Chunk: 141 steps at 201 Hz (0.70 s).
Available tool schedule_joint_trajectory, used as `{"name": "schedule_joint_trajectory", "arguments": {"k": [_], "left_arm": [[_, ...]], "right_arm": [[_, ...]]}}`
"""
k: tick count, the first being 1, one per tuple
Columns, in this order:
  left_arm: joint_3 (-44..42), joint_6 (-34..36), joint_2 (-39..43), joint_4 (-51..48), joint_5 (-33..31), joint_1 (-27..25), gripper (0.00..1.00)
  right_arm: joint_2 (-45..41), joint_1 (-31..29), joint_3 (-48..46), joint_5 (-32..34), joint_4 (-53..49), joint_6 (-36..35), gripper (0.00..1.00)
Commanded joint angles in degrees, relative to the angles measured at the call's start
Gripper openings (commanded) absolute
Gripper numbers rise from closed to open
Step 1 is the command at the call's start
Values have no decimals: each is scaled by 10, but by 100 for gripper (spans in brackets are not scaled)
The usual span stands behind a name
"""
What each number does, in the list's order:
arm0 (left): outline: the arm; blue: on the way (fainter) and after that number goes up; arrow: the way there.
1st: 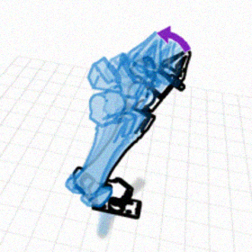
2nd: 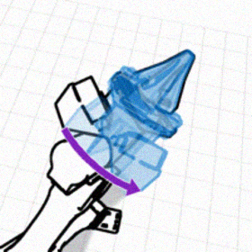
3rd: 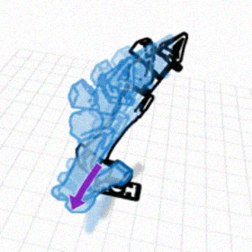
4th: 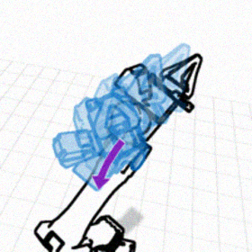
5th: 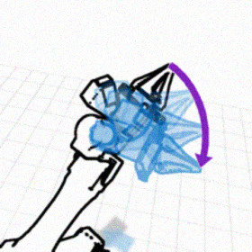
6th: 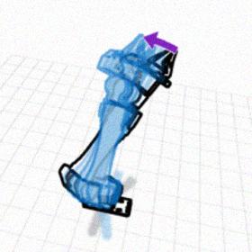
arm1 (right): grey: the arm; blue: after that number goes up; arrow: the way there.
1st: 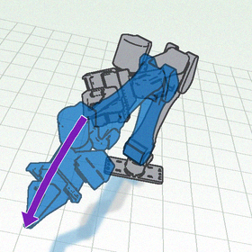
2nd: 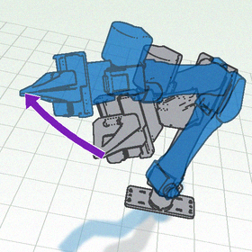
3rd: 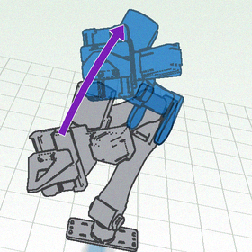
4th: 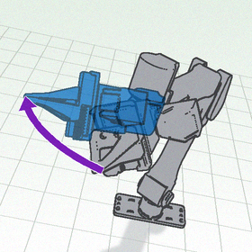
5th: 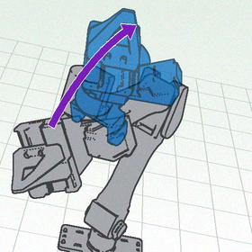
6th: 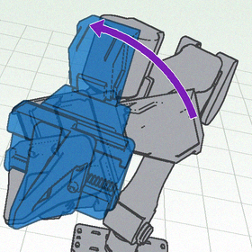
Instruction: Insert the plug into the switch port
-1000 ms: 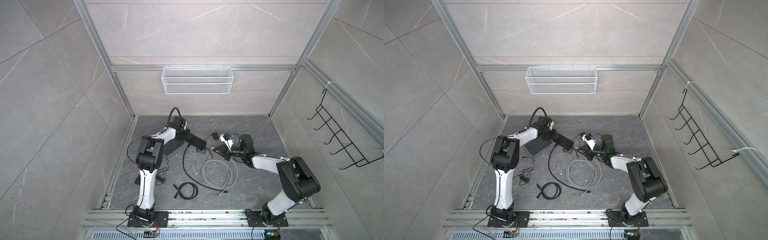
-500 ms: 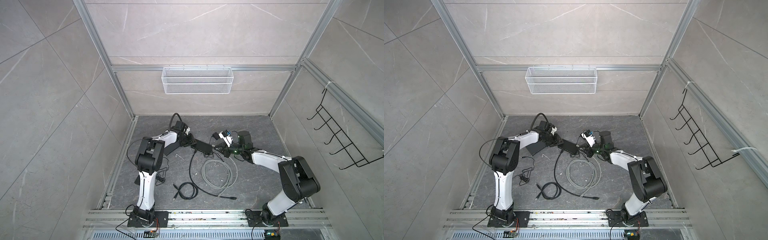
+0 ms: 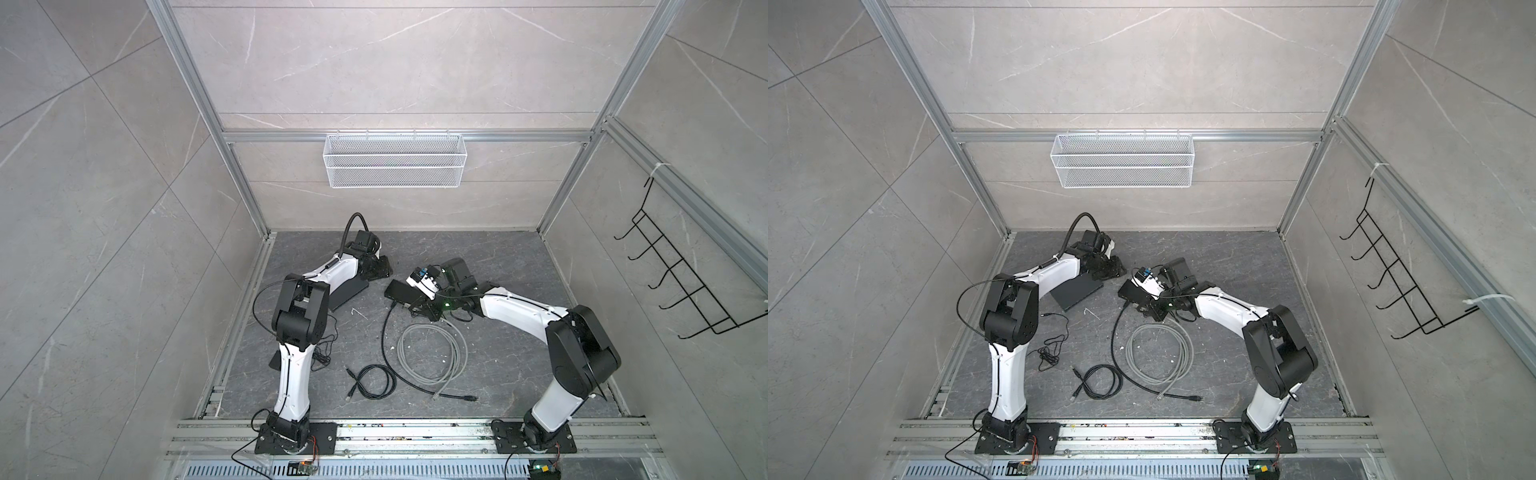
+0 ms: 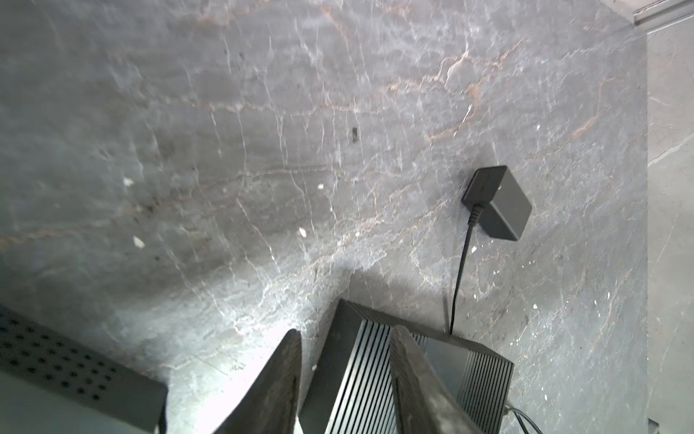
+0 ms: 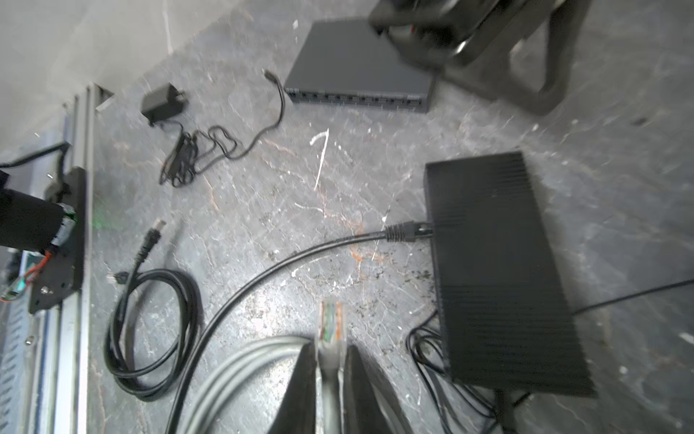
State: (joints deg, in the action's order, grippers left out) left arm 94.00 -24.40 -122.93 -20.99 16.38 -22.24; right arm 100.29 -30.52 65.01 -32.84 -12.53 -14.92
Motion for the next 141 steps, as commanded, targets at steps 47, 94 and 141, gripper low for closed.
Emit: {"name": "schedule_joint_trajectory", "arguments": {"k": [47,94,141], "left_arm": [[-3,14,12,-3,-29,12,43],[36,37,-4,-19,-22,11,43],[105,97,-50,-5,-1,-1,43]], "right_arm": [[103,-30,90,106,-114,34,7],[135,-35,88,201,-80,106,7],[143,-35,57,273,8,160,7]]}}
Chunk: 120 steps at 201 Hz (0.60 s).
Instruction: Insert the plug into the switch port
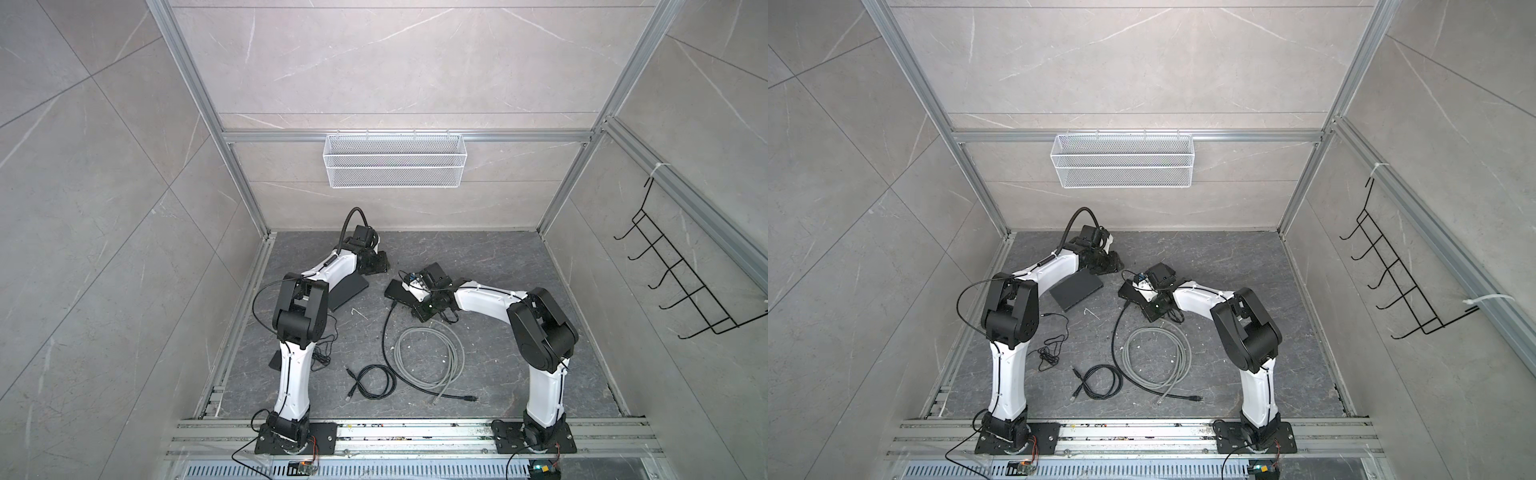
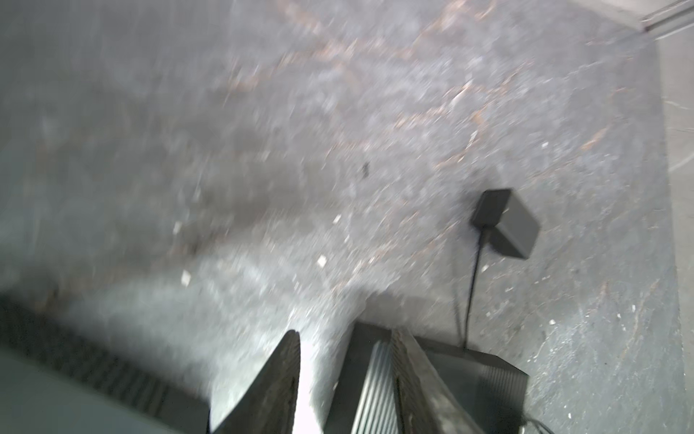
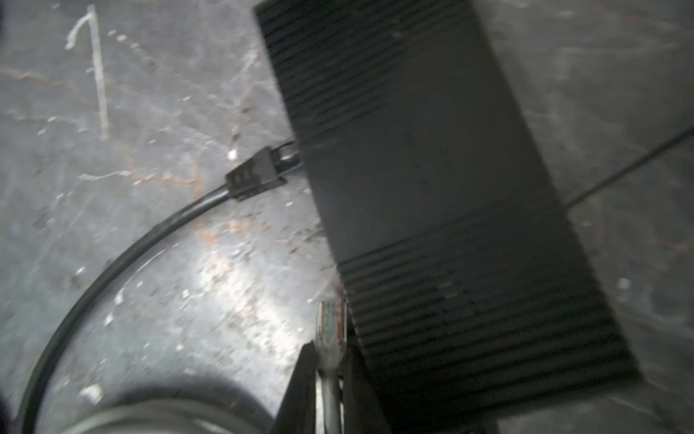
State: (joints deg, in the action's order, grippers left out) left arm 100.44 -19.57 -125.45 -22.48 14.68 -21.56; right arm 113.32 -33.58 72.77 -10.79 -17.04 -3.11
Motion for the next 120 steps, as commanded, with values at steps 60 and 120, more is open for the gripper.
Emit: {"name": "schedule_joint_trajectory", "arguments": {"k": [60,120], "left_arm": [[113,133,-109,15,45,-59,44],[134,169,-133,-30,30,-65,45]], "right_arm": [[-9,18,-55,84,115,28,7],[-9,58,-60,41,177,17,8]]}}
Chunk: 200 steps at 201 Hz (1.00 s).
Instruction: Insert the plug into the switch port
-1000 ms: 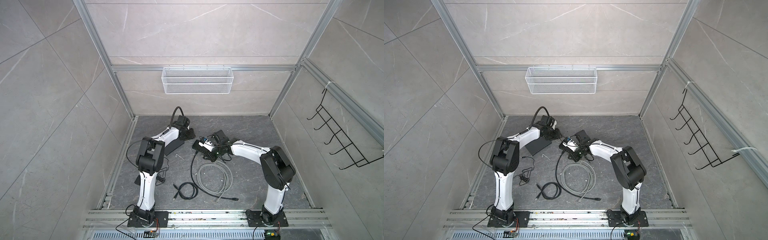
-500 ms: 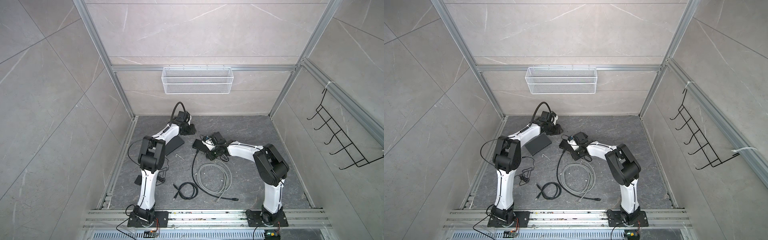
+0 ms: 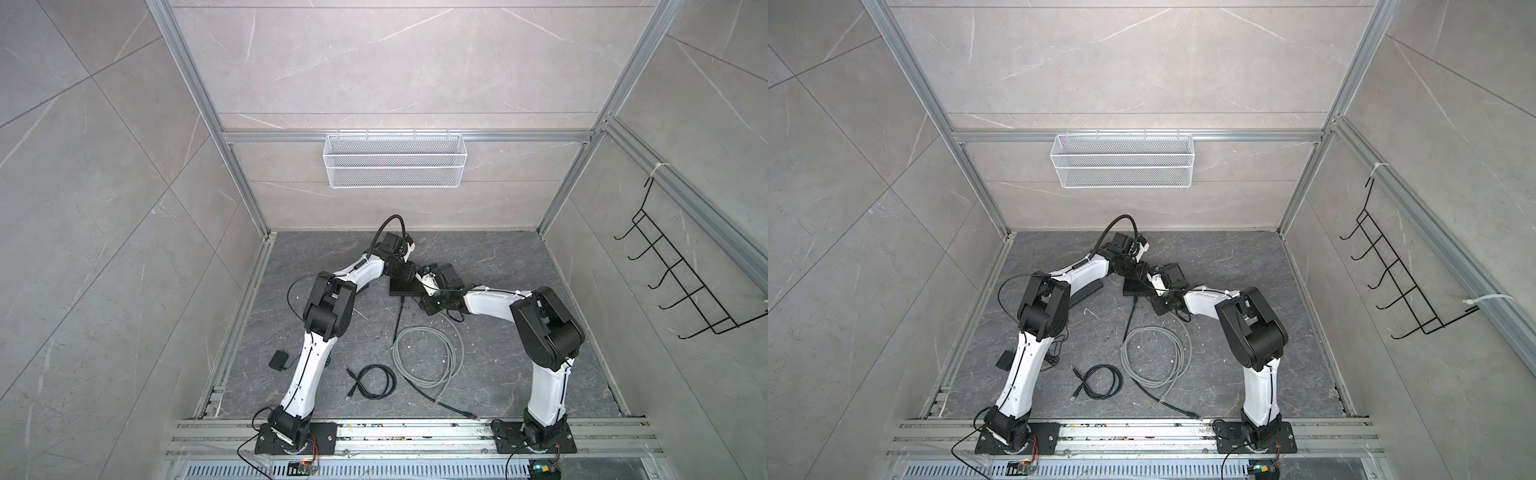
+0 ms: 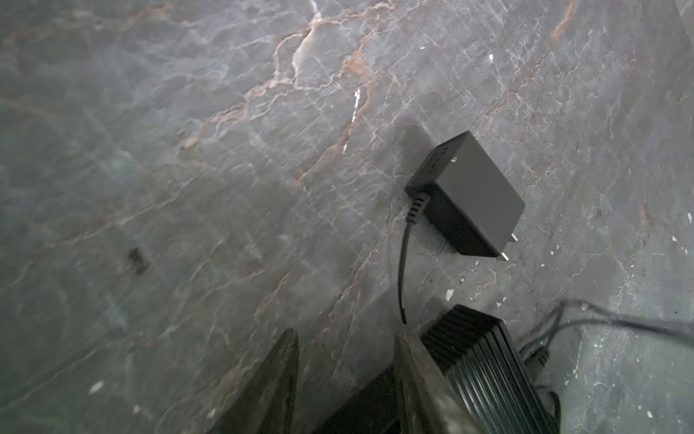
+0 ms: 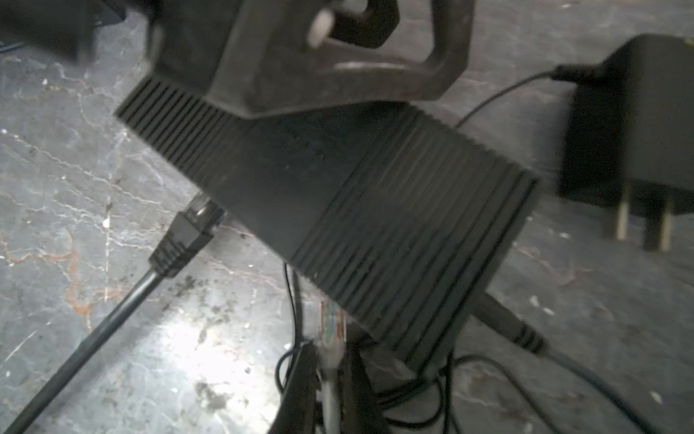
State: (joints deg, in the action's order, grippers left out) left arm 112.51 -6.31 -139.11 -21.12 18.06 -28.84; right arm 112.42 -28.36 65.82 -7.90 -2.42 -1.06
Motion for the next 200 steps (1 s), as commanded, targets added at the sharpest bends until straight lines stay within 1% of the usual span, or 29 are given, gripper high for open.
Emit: {"name": "schedule_joint_trajectory", "arguments": {"k": [1,23,57,70,107,133,145,163,200], "left_arm": [[13,36,3,-45,-5,8,45],[12,35,5,-62,-35,10,44],[11,23,6,-79,-68,10,44],[8,21,7,-81,-71,10,45],[-1,16,8,-77,-66,11,44],[0,3,8,-83,-57,12,44],[2,-2,8,-89,-57,12,44],[6,-6,7,-97,-57,12,44],[23,-11,-3,-113,-59,14,44]], "right_arm": [[1,6,11,12,29,-3,8],[5,8,7,15,35,1,8],[-25,15,-32,28,76,19,8],[-31,14,-24,43,61,19,7],[-31,14,-40,61,86,37,8],[-44,8,-100,73,170,56,9],[-42,7,-116,81,192,59,9],[-41,-1,-136,112,220,63,9],[-58,-28,-209,170,328,46,11]]}}
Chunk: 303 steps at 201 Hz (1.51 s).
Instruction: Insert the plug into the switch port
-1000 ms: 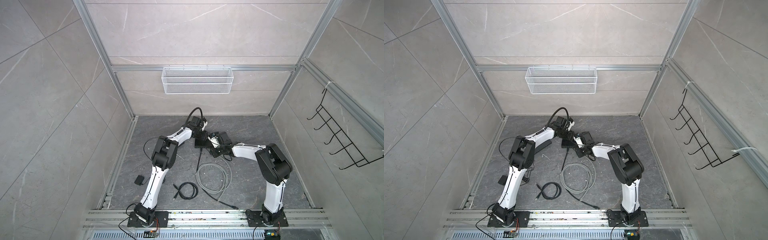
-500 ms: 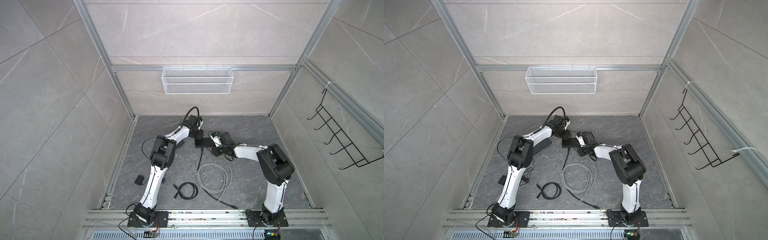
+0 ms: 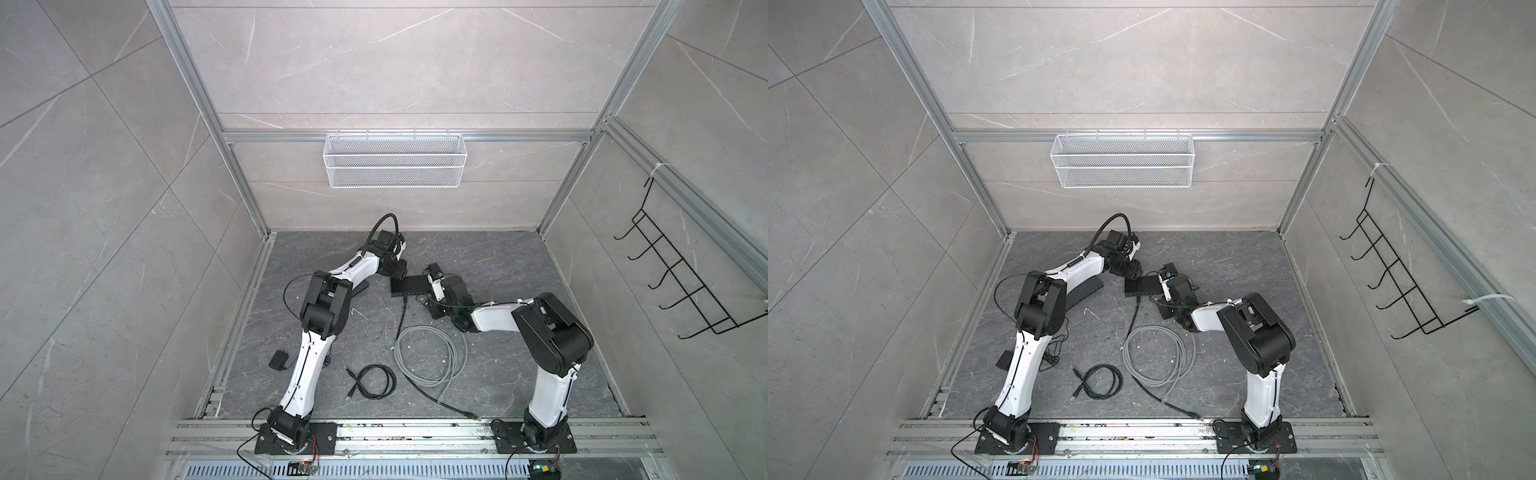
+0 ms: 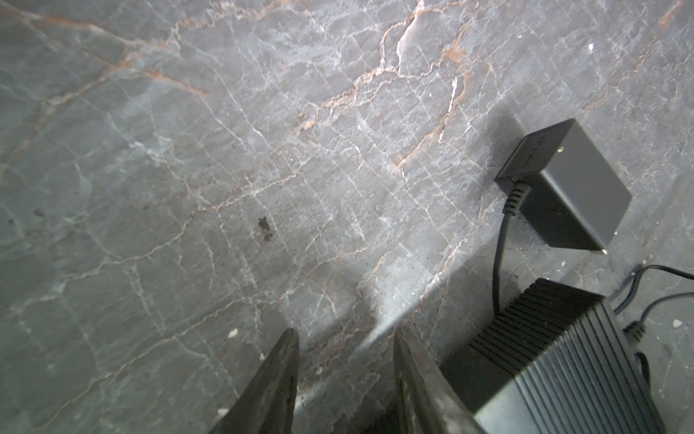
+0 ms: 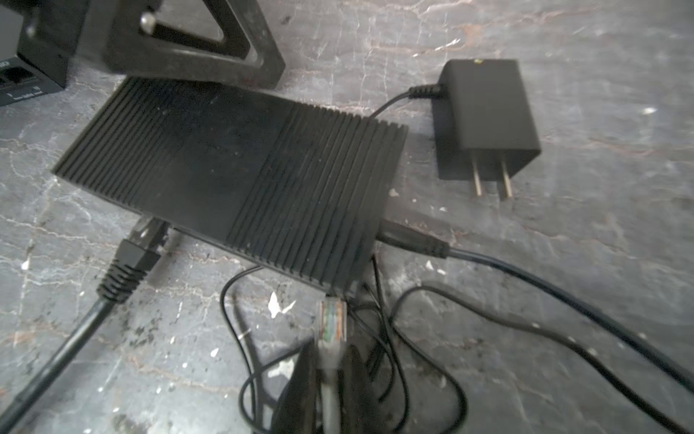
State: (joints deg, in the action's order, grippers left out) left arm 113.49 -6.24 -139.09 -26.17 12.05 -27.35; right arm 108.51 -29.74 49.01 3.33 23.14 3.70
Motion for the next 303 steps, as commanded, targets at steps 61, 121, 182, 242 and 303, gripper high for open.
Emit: {"name": "schedule_joint_trajectory", "arguments": {"k": [61,121,182,242,303], "left_arm": [[24,-41,-9,-67,4,0,44],[21,-52,-13,-67,5,0,44],[7,-60,-8,-64,19,-1,44],[-3,-73,-2,-53,46,-2,44],[18,-83,-13,-52,66,-7,44]], "right_arm": [[-16,-58,-110,142,205,-37,12],[-23,-79,-137,111,273,8,11],[0,-55,-159,70,350,69,13],[-2,2,-183,-30,372,106,13],[36,-3,-241,-64,521,73,14]]}}
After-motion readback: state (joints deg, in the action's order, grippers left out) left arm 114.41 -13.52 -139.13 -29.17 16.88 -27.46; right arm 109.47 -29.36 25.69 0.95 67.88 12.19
